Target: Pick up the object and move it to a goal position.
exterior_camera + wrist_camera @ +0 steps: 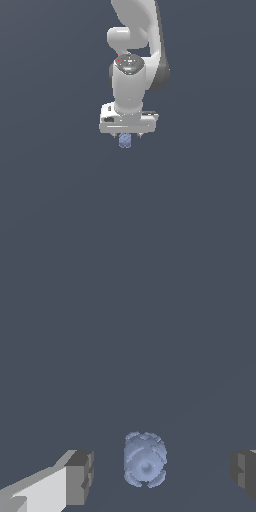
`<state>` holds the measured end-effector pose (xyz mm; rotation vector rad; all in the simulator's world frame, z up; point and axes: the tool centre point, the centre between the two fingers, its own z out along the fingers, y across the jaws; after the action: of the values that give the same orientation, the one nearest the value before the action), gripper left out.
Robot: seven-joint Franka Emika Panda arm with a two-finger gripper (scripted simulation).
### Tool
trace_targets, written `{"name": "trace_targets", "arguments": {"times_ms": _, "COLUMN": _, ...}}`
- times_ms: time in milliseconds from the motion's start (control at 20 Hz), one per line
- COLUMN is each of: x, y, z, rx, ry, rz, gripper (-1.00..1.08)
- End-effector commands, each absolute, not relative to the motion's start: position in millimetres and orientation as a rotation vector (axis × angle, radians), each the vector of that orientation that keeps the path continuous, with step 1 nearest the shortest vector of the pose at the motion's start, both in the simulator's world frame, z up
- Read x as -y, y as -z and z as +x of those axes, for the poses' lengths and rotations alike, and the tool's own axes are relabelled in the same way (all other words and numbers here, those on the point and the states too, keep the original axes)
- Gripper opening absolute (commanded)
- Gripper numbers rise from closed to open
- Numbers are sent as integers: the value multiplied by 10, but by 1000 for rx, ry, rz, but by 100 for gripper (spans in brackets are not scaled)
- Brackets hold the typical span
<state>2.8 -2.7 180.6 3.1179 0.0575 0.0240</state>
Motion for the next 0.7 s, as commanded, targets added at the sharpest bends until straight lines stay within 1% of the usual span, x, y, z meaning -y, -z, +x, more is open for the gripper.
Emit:
{"name": "trace_targets", "arguments": {"times_ms": 0, "x": 27, "y": -1806, "z": 28, "rx": -58, "ry": -24, "rz": 3118, "gripper": 100}}
{"name": "trace_targets", "arguments": {"times_ms": 650, "x": 42, "y": -1840, "z": 15, "rx": 10, "ry": -44, "rz": 3133, "gripper": 100}}
